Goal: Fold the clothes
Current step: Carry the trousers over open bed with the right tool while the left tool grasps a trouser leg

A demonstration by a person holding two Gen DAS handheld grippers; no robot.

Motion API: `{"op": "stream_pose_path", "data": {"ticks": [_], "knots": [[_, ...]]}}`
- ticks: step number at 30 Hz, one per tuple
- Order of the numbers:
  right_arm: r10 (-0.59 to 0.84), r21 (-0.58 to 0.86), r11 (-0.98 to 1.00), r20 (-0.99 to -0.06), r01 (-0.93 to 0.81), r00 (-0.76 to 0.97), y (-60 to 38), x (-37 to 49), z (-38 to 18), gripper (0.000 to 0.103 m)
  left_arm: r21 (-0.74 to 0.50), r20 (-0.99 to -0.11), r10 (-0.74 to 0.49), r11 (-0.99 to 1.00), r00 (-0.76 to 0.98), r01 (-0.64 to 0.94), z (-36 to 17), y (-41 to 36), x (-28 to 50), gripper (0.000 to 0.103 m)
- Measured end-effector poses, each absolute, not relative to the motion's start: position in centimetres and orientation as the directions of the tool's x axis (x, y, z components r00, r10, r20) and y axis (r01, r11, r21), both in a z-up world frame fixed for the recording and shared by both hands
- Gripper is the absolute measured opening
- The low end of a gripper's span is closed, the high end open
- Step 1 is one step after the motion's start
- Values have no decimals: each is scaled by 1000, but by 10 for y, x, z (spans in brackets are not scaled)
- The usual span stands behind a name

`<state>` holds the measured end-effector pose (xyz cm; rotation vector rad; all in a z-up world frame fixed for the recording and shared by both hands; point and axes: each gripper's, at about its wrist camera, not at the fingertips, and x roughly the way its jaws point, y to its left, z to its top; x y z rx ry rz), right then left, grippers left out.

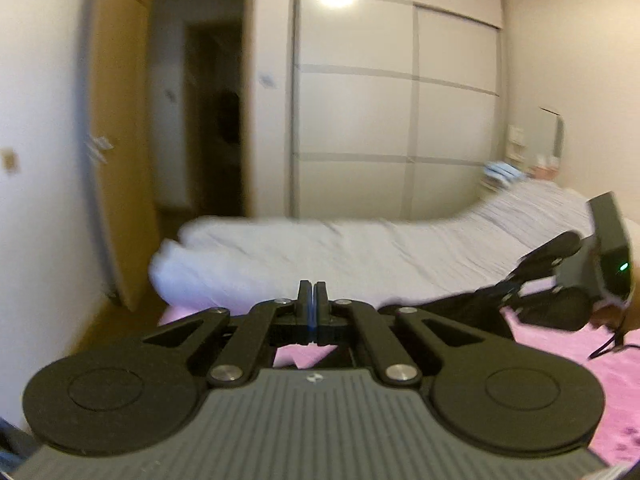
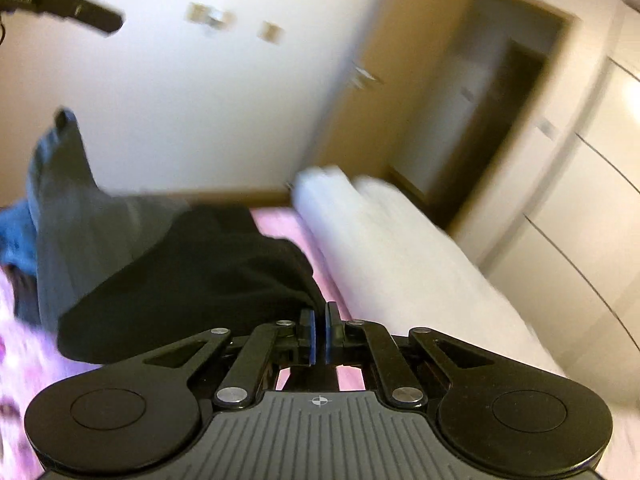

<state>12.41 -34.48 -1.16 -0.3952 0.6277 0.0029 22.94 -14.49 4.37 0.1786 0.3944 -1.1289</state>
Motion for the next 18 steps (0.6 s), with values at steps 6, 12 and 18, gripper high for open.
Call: {"op": "stream_pose_path", "data": {"ticks": [6, 12, 18], "knots": [[-274, -321, 945, -665, 66, 694, -393, -41, -49, 2, -124, -583, -791, 313, 186, 942, -21, -203, 141, 3], [-372, -300, 928, -738, 221, 563, -444, -180, -81, 2, -106, -711, -700, 199, 65, 974, -67, -250, 27, 29], [-490, -285, 846, -746, 450, 450, -516, -299, -80, 0, -90, -807, -590, 69, -32, 994, -131, -311, -71, 40]]}}
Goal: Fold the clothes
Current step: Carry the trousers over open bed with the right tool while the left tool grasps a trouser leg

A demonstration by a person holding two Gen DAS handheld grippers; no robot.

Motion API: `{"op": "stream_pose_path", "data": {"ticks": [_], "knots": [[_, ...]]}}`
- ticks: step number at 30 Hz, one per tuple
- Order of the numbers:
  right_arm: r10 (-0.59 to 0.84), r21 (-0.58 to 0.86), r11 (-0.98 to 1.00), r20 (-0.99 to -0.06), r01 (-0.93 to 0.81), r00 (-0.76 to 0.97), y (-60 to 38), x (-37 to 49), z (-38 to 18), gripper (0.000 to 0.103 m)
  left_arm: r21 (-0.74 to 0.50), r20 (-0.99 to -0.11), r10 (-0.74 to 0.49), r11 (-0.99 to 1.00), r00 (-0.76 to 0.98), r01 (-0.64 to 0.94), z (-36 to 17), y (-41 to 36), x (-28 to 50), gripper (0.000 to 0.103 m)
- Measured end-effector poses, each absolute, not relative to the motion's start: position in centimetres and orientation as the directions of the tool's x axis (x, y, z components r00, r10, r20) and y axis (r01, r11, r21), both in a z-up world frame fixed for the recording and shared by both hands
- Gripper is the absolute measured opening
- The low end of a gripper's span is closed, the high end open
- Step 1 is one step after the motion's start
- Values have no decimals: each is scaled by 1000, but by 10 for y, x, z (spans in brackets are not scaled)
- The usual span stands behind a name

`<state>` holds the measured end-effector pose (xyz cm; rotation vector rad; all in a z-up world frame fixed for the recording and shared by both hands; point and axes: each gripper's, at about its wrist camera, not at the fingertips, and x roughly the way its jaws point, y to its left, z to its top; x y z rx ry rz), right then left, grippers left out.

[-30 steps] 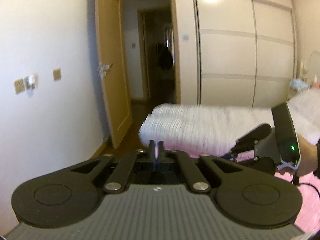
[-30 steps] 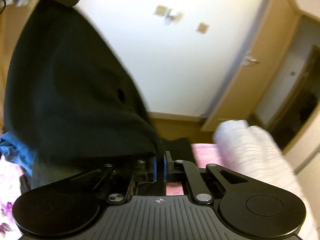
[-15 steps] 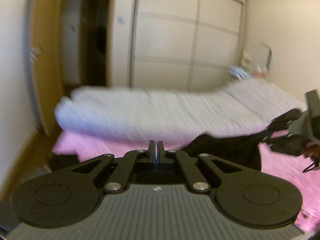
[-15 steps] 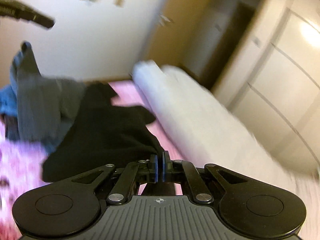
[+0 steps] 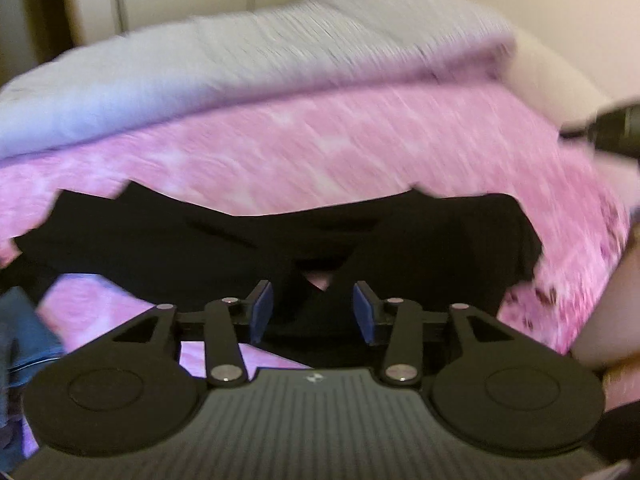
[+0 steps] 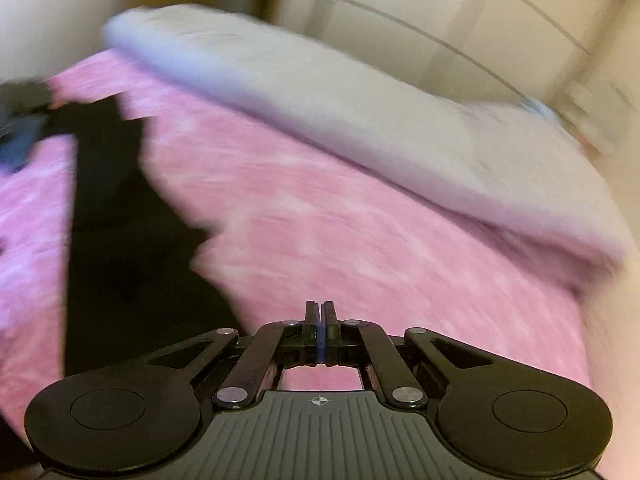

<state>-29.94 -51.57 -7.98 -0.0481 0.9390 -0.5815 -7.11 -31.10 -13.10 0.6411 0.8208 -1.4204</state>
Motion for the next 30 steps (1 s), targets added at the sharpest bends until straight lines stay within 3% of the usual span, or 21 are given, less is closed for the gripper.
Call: {"op": "stream_pose_path", "data": {"ticks": [5, 6, 8, 9, 10, 15, 19, 22, 23, 24, 25, 26, 27, 30], "knots": [[-461, -244, 844, -785, 478, 414, -534, -332, -76, 1, -42, -852, -519, -68, -71, 997, -174, -348, -122, 54], [-453, -246, 848, -797, 470, 400, -532, -331, -80, 11, -32, -858, -507, -101, -79, 994, -183, -352, -128, 55], [-440, -257, 855, -819, 451, 369, -524, -333, -98, 48, -18, -872, -479, -169, -98, 985, -201, -365, -138, 58], [-428, -258, 863, -831, 435, 357, -517, -332, -114, 81, -10, -877, -468, -206, -108, 978, -211, -370, -143, 59], [-411, -255, 873, -843, 416, 347, -508, -330, -133, 88, -2, -880, -461, -248, -119, 969, -220, -373, -147, 61], [-312, -239, 931, -913, 275, 262, -473, -321, -219, 88, 96, -906, -412, -429, -100, 898, -277, -384, -158, 66], [-343, -295, 929, -914, 225, 217, -470, -306, -279, 88, 248, -907, -421, -501, 16, 829, -320, -385, -143, 66], [-366, -312, 917, -905, 248, 215, -480, -297, -306, 86, 220, -920, -391, -555, -19, 802, -337, -393, -130, 65], [-357, -296, 918, -908, 264, 221, -484, -295, -312, 83, 200, -926, -376, -572, -38, 796, -342, -395, -126, 58], [-333, -268, 923, -916, 278, 223, -488, -295, -315, 65, 170, -933, -355, -588, -63, 791, -345, -398, -123, 41], [-306, -239, 928, -927, 286, 217, -492, -294, -316, 42, 136, -940, -330, -602, -90, 787, -345, -401, -123, 32], [-293, -226, 929, -933, 293, 209, -494, -295, -313, 38, 116, -944, -313, -616, -107, 779, -343, -401, -125, 12], [-287, -217, 927, -936, 304, 206, -495, -299, -304, 28, 106, -946, -303, -628, -117, 771, -340, -400, -128, 2], [-291, -209, 915, -934, 345, 206, -499, -320, -266, 19, 89, -940, -308, -639, -149, 764, -319, -393, -133, 1]]}}
